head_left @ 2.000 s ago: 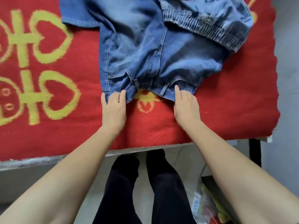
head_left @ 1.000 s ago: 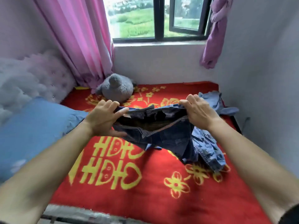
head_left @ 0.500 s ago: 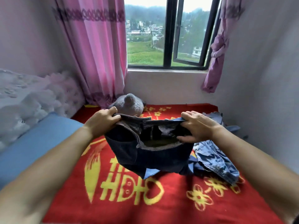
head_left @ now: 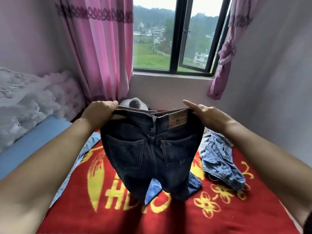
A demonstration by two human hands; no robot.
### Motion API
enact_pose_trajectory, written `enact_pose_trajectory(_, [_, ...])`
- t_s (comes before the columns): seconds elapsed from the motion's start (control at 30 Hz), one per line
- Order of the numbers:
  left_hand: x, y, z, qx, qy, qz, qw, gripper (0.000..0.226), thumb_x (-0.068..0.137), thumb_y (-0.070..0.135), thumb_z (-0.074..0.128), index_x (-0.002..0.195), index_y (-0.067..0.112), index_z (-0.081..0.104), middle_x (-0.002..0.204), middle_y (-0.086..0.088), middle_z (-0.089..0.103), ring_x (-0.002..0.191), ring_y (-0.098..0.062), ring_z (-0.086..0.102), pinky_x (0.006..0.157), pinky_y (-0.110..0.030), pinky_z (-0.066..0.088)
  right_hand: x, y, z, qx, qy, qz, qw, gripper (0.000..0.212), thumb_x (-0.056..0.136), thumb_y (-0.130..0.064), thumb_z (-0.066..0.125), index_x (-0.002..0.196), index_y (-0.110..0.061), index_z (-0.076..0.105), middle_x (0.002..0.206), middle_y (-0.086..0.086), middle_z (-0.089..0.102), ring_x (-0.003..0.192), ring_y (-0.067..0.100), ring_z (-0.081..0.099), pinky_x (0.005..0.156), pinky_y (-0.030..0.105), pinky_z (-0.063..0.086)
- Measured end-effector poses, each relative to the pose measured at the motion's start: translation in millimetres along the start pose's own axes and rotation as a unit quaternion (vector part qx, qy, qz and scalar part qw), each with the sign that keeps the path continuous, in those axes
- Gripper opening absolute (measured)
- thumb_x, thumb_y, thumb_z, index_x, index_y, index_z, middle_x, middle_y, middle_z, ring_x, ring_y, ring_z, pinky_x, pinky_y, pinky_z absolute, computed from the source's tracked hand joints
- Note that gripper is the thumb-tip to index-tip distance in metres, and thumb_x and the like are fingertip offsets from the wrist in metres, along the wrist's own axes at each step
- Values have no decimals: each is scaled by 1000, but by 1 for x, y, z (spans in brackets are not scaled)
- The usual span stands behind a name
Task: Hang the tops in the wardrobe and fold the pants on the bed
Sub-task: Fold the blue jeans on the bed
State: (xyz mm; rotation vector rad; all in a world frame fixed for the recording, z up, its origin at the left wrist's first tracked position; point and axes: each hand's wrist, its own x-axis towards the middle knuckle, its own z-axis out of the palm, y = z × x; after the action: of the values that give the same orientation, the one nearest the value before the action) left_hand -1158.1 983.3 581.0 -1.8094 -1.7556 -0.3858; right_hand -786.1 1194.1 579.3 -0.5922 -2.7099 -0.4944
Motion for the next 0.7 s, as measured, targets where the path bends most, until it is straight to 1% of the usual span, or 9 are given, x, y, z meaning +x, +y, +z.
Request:
enact_pose_trajectory(0.07, [-3,4,14,-11,-5,-29,999,55,85,65,48,87,11,48,70,-11,64,57,-38,65,48,-39,46,2,6,14,-18,-13,17,1000,71,97,-5,50,157,-18,15,109,9,66,80,30,72,73,41,58])
enact_pose_trajectory(0.13, [-3,9,31,-47,-36,-81,995,53,87,58,57,112,14,42,81,-13,69,68,-41,68,54,-40,43,7,11,32,9,-52,54,997,45,101,-15,44,145,-19,36,126,7,64,101,32,68,81,45,55])
enact_pose_trajectory(0.2, [2,9,51,-51,-95,-103,989,63,87,54,62,134,21,37,97,-12,72,84,-38,70,62,-40,44,13,17,51,-19,-102,64,993,23,104,-31,36,123,-23,46,117,-1,67,101,26,65,76,45,54])
enact_pose_trajectory(0.23, [5,9,62,-31,-128,-106,986,60,87,56,60,136,25,43,105,-8,72,91,-36,69,67,-40,47,17,20,62,-33,-136,65,988,22,105,-36,32,118,-24,46,113,-3,68,99,25,64,75,43,53])
enact_pose_trajectory(0.33, [25,7,96,8,-255,-139,957,32,88,59,56,111,38,64,111,4,69,101,-27,65,74,-33,48,35,30,97,-42,-246,91,964,24,105,-38,29,117,-24,44,112,6,66,100,29,64,73,38,45])
enact_pose_trajectory(0.43, [57,6,134,0,-376,-190,907,20,86,51,63,103,41,65,113,5,67,106,-23,61,75,-30,43,64,44,128,-36,-326,110,938,24,104,-33,33,122,-23,46,114,8,63,99,31,61,71,37,42])
enact_pose_trajectory(0.5, [82,2,156,5,-406,-216,888,18,85,46,66,102,40,65,114,5,65,107,-23,60,77,-30,44,87,60,147,22,-343,149,927,18,102,-27,39,117,-22,47,112,10,61,88,30,57,71,38,48])
enact_pose_trajectory(0.6, [126,-11,175,-4,-349,-283,893,12,83,33,69,94,37,68,109,2,69,103,-26,63,74,-30,43,121,93,163,109,-274,210,932,8,99,-19,44,107,-19,47,107,14,60,75,27,52,67,38,50])
enact_pose_trajectory(0.7, [175,-22,173,-27,-162,-368,915,24,80,18,67,97,32,75,108,-7,71,101,-31,66,82,-34,50,158,131,149,131,-115,243,954,21,97,-13,46,118,-15,50,109,20,60,88,39,58,74,42,49])
